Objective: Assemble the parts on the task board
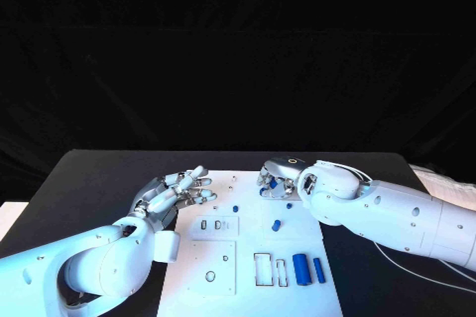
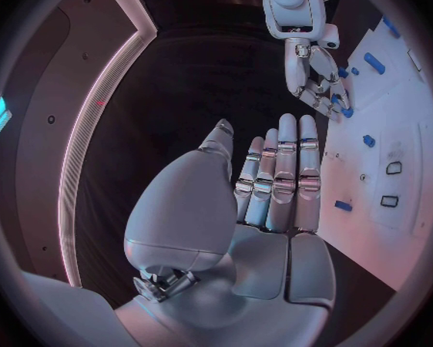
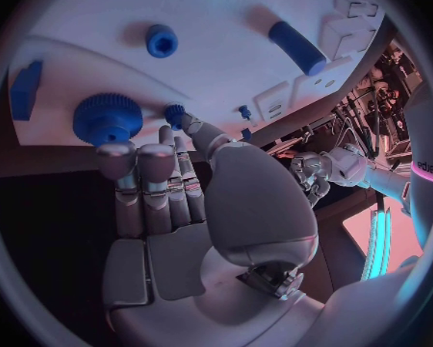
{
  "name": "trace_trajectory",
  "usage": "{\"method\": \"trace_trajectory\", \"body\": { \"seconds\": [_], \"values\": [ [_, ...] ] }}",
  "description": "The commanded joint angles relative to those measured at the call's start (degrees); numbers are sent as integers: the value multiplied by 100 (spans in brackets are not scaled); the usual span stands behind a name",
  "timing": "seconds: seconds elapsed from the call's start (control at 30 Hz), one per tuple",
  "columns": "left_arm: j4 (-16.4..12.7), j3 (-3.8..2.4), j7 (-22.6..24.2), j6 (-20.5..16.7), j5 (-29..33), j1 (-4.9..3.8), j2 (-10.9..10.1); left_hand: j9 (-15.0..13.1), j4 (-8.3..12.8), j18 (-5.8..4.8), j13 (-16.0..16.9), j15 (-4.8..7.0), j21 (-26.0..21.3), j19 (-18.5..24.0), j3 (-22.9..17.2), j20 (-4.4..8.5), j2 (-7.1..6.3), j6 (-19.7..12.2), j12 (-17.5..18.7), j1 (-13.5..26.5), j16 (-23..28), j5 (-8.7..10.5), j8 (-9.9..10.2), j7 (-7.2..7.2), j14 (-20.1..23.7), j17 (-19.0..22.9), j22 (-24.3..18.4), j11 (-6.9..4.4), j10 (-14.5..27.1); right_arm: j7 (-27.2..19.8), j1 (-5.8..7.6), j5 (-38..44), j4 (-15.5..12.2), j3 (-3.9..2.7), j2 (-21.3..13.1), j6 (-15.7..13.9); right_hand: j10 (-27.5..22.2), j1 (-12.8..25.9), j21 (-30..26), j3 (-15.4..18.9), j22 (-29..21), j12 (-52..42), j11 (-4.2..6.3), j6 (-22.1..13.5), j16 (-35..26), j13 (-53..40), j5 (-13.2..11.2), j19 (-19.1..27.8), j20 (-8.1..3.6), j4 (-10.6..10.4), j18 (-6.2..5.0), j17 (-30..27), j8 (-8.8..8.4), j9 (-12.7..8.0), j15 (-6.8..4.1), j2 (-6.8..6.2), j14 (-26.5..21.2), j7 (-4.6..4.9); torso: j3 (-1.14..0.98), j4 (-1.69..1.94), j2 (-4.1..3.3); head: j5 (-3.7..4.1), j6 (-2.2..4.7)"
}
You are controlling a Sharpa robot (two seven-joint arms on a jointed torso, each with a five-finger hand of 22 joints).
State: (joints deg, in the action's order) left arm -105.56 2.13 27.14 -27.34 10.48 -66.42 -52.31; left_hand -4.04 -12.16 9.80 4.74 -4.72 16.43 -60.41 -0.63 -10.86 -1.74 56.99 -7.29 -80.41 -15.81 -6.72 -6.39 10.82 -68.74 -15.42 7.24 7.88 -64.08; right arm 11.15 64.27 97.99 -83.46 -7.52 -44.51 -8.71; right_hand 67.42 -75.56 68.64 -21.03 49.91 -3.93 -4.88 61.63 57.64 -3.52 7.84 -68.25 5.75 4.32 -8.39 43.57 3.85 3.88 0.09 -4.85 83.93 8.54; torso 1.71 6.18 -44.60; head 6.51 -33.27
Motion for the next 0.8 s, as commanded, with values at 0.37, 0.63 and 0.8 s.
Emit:
{"method": "trace_trajectory", "body": {
  "seconds": [0.37,0.63,0.8],
  "values": [
    [2,-5,-22,171,12,-8,2,7,12,65,-9,5,14,-39,43,-12,-6,10,23,43,-32,18,34,39,31,-9,-5,3,30,85,-22,245,-35,12,6,51,182,-180,217,-228,246,12,46,183,304,-23,-124,-70,-7,-64,113,230,36,24,-55,37,89,-38,4,21,-82,27,-1],
    [5,-5,-36,180,12,-8,-2,8,15,64,-10,4,13,-39,47,-12,-3,7,26,42,-34,15,37,40,34,-14,-6,4,34,65,-25,312,-71,12,5,-47,303,-203,320,-296,387,-10,83,300,443,-36,-155,-114,-19,-89,132,365,70,41,-78,20,93,-76,4,27,-112,34,28],
    [10,-5,-61,190,12,-8,1,8,19,64,-11,3,11,-39,50,-13,4,3,29,38,-36,10,41,43,40,-21,-7,6,41,99,-25,350,-82,12,14,-52,476,-324,412,-461,501,-31,139,487,544,-49,-318,-143,-58,-94,146,443,136,80,-124,170,87,-125,10,39,-119,44,31]
  ]
}}
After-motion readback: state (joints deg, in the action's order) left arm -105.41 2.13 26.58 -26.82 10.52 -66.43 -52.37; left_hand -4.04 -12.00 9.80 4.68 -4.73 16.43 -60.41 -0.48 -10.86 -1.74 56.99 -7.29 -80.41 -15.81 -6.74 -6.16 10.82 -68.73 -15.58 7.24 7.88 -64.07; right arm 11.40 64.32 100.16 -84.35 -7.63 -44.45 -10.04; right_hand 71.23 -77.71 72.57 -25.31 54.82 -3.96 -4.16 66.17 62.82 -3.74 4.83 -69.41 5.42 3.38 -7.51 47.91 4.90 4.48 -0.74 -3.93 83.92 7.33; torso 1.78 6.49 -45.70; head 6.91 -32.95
